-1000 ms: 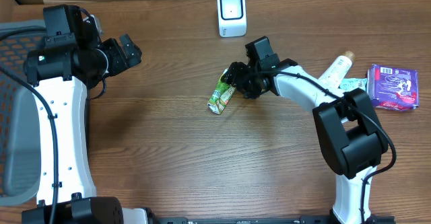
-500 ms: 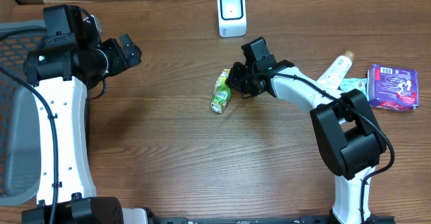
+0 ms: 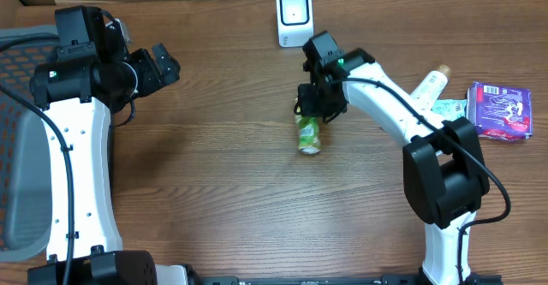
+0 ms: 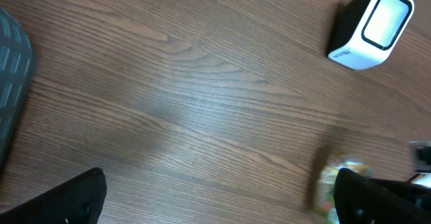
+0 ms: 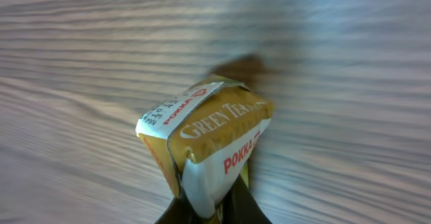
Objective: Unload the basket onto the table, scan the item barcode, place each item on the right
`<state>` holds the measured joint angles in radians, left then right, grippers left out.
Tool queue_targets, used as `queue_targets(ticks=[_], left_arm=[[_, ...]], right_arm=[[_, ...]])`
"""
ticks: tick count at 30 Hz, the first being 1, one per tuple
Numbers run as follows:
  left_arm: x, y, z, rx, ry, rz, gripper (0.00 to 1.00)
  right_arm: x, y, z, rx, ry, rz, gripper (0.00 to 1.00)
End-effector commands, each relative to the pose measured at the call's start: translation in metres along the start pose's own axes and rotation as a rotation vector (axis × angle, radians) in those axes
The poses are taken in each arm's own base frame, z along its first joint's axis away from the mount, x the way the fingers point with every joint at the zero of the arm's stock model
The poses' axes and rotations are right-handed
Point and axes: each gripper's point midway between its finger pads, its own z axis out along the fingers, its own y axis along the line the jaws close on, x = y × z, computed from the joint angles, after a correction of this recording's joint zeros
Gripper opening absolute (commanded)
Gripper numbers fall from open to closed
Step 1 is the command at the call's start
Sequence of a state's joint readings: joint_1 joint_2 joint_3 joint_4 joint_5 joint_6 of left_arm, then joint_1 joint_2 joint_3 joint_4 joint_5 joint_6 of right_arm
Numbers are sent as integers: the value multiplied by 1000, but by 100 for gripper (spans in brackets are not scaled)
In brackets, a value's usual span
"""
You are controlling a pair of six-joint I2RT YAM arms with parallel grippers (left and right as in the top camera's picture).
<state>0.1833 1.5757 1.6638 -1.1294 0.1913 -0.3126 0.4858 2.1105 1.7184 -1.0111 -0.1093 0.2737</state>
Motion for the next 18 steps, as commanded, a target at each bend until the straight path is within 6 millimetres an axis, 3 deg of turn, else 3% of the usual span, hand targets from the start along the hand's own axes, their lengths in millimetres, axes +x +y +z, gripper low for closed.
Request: queue_targets(ticks=[1,4,13,15,18], left_arm=[[-1,-4,1,13,2,-4,100],[-1,-4,1,13,2,-4,100],[-1,-4,1,13,2,-4,100],[-1,-4,1,13,2,-4,99],[-1,-4,1,13,2,-4,99]], right_arm=[[-24,-24,-32,259,-123,-158,5],[-17,-26,-32,351,-110,-217,6],[-1,14,-17,322,-116,-327,24],[4,20,-14,315,-108,-341,35],[10,33,-9,241,-85,-346,63]])
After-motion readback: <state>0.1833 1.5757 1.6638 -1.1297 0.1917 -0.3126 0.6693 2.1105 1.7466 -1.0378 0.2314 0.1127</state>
